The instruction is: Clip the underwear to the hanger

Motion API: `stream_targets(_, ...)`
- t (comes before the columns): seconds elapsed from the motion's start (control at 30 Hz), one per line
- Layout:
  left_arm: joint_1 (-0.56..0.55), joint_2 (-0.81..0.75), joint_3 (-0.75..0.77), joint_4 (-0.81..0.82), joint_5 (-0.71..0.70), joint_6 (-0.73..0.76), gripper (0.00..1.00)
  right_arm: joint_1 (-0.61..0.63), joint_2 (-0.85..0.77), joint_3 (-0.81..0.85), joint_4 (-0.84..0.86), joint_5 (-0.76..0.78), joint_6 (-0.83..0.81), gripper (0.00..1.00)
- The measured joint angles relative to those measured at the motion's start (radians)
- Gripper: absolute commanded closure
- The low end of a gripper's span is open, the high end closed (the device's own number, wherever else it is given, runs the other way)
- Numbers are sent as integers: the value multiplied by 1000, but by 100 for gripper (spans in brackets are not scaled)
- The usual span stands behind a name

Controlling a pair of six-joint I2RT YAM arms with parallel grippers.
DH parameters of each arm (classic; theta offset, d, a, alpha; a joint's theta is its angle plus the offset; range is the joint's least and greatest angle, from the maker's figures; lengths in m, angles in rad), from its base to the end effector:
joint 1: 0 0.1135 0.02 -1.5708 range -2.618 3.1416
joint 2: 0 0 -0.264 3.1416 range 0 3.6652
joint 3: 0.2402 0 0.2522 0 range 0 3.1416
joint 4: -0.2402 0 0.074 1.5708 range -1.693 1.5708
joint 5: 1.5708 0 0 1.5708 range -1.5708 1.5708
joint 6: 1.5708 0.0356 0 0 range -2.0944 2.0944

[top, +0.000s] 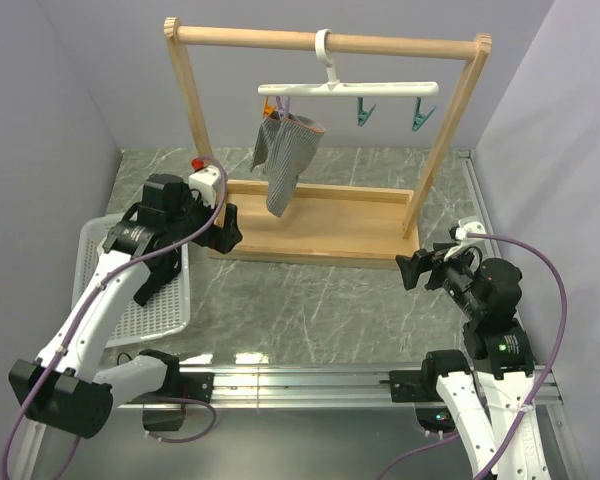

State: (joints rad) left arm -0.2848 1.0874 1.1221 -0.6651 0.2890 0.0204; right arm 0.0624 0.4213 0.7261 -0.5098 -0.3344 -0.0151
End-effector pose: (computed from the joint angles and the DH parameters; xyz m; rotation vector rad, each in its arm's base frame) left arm 0.2154 -0.0736 0.3520 0.4961 2.1532 -0.4655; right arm 0.0992 0.0179 0.3303 -0.3095 1.7489 0.3307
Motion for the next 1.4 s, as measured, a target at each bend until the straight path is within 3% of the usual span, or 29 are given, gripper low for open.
stream_targets(0.23,18,98,74,-29,65,13,1,-2,8,0,0,-9,-1,1)
stream_targets(0.4,114,160,145,-51,120,28,1,-3,64,1,0,-20,-6,1)
stream_targets(0.73,517,262,259,-214,256,208,1,-4,265,43,-5,-67,-55,0)
stream_targets(1.0,742,386,299,-300,209,401,5,-4,407,75,9,-126,-72,0)
stream_targets(1.4,765,485,219,-258,119,597,10,-4,439,93,8,-150,-95,0)
